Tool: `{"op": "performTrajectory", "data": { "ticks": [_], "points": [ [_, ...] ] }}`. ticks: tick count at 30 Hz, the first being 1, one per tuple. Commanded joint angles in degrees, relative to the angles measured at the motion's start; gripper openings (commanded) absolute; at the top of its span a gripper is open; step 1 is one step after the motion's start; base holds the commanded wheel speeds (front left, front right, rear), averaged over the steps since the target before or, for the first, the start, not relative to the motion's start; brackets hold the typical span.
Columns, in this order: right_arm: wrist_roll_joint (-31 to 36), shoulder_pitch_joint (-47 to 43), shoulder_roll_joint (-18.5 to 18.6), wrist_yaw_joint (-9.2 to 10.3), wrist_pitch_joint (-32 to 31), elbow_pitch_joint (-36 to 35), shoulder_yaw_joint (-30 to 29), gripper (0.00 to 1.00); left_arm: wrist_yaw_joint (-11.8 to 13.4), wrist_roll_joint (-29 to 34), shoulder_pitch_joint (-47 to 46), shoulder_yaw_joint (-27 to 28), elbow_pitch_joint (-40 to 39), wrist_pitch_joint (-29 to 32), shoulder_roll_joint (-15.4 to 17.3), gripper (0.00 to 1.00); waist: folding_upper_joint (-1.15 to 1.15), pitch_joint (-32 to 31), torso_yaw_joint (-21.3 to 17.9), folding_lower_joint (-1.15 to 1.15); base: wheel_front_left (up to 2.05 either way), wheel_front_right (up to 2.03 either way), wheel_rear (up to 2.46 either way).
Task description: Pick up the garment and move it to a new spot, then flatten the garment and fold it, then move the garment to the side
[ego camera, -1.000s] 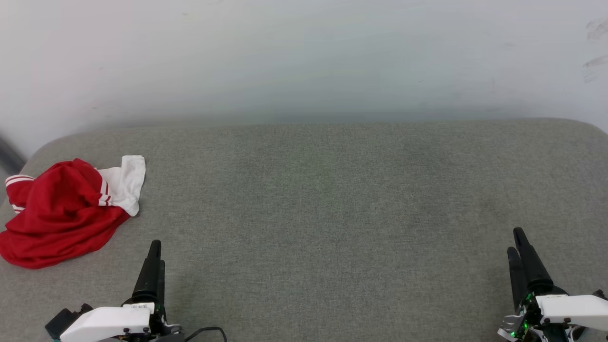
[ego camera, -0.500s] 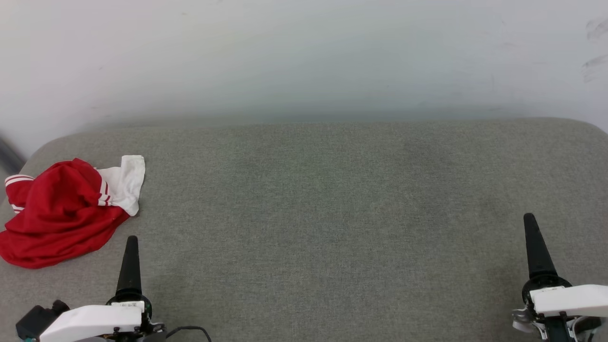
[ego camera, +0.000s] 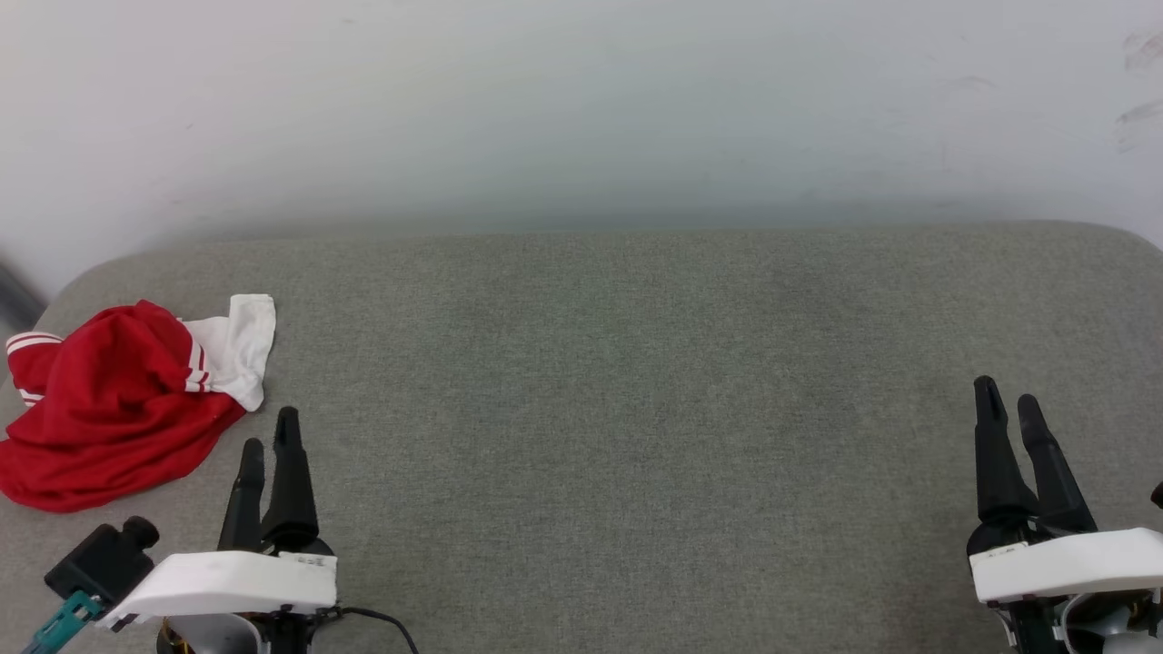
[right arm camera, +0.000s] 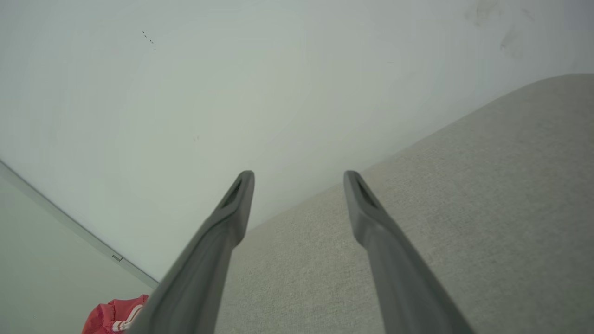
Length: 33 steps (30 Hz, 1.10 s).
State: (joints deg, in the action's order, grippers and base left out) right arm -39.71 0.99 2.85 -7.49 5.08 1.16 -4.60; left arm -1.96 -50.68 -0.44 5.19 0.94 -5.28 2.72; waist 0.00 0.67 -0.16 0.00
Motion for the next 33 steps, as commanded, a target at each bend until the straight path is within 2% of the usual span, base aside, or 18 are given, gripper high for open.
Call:
{"op": "performTrajectory", "data": {
  "ticks": [1, 15, 21, 33],
  "points": [
    [1.68, 0.0, 0.09, 0.0, 0.56, -1.2, 0.26, 1.0, 0.15, 2.04, -0.11, -0.66, -1.3, -0.41, 0.14, 1.0, 0.0, 0.01, 0.01, 0.0, 0.0, 0.0, 0.0],
    [15.35, -1.86, 0.08, 0.0, 2.88, -3.17, 2.59, 1.0, 2.14, 20.2, 1.68, -7.52, -4.39, -2.74, 0.24, 1.0, 0.0, 0.19, -0.03, 0.0, 0.0, 0.0, 0.0],
    [20.15, -2.39, 0.08, 0.0, 3.79, -3.0, 3.12, 1.0, 4.03, 23.88, 2.0, -8.3, -4.29, -3.72, 0.21, 1.0, 0.0, 0.07, -0.08, 0.0, 0.0, 0.0, 0.0],
    [28.69, -3.14, 0.06, 0.0, 5.51, -3.16, 2.66, 1.0, 5.41, 32.61, 2.26, -13.09, -6.9, -5.32, 2.32, 1.0, 0.0, -0.1, -0.15, 0.0, 0.0, 0.0, 0.0]
  ]
}}
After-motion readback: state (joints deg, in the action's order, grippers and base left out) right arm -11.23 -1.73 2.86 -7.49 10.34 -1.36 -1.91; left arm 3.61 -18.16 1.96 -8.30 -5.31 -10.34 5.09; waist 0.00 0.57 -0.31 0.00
